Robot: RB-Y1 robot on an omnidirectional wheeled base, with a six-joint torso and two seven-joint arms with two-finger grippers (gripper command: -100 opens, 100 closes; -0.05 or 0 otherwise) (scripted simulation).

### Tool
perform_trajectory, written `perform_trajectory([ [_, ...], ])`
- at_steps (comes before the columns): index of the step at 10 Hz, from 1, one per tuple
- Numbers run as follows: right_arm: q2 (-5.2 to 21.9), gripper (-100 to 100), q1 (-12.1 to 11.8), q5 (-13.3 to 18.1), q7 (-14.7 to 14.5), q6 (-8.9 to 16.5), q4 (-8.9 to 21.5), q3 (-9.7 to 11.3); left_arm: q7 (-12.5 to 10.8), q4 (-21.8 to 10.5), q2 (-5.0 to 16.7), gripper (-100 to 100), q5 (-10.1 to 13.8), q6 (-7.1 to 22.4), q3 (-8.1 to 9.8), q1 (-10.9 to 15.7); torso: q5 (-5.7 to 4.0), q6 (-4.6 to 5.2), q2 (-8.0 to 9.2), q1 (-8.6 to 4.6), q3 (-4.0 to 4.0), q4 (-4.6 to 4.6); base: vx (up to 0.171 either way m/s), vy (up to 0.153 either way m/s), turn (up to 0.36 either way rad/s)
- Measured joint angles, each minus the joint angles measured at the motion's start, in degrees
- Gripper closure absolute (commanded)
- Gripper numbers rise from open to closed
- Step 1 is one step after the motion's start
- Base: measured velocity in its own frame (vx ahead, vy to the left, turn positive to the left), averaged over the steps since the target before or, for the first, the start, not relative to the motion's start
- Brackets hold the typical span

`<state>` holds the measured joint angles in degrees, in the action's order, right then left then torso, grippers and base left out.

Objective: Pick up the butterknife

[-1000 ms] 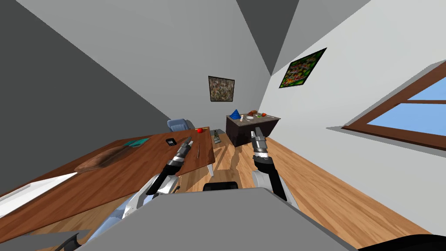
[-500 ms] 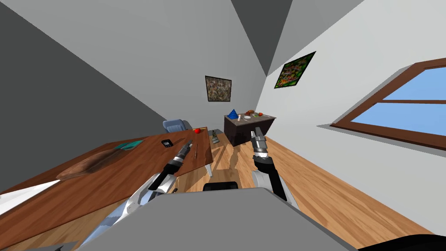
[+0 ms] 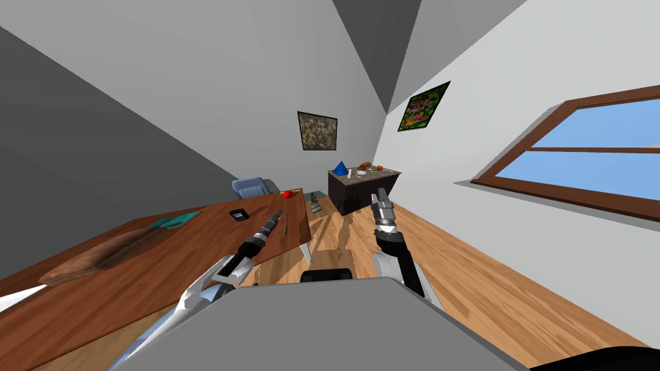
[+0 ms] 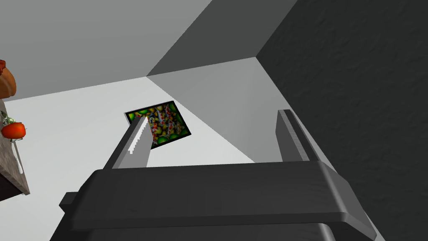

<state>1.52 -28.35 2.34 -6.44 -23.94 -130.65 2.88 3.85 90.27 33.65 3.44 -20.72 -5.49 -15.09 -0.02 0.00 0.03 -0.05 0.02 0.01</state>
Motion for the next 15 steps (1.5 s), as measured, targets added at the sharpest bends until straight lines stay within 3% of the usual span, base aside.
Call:
perform_trajectory([
  [6, 0.0, 0, 0.0, 0.0, 0.0, 0.0, 0.0, 0.0, 0.4, -8.0, 3.1, -100, -1.1, 3.8, -0.91, 2.7, 0.01, -0.05, -0.01, 0.03, 0.0, 0.0, -0.002, -0.022, -0.099],
  [11, 0.0, 0, 0.0, 0.0, 0.0, 0.0, 0.0, 0.0, 0.8, -17.2, 5.8, -100, -2.5, 6.7, -2.17, 6.0, -0.01, 0.01, -0.03, -0.03, -0.02, 0.0, 0.001, -0.023, -0.12],
  [13, 0.0, 0, 0.0, 0.0, 0.0, 0.0, 0.0, 0.0, 0.8, -18.2, 6.4, -100, -2.7, 7.9, -2.09, 5.7, 0.0, -0.06, -0.01, 0.05, 0.0, 0.0, 0.002, -0.01, -0.066],
  [15, 0.0, 0, 0.0, 0.0, 0.0, 0.0, 0.0, 0.0, 0.5, -22.7, 8.1, -100, -3.4, 8.5, -2.9, 7.2, 0.0, 0.01, -0.04, -0.02, -0.02, -0.01, 0.009, -0.024, -0.199],
])
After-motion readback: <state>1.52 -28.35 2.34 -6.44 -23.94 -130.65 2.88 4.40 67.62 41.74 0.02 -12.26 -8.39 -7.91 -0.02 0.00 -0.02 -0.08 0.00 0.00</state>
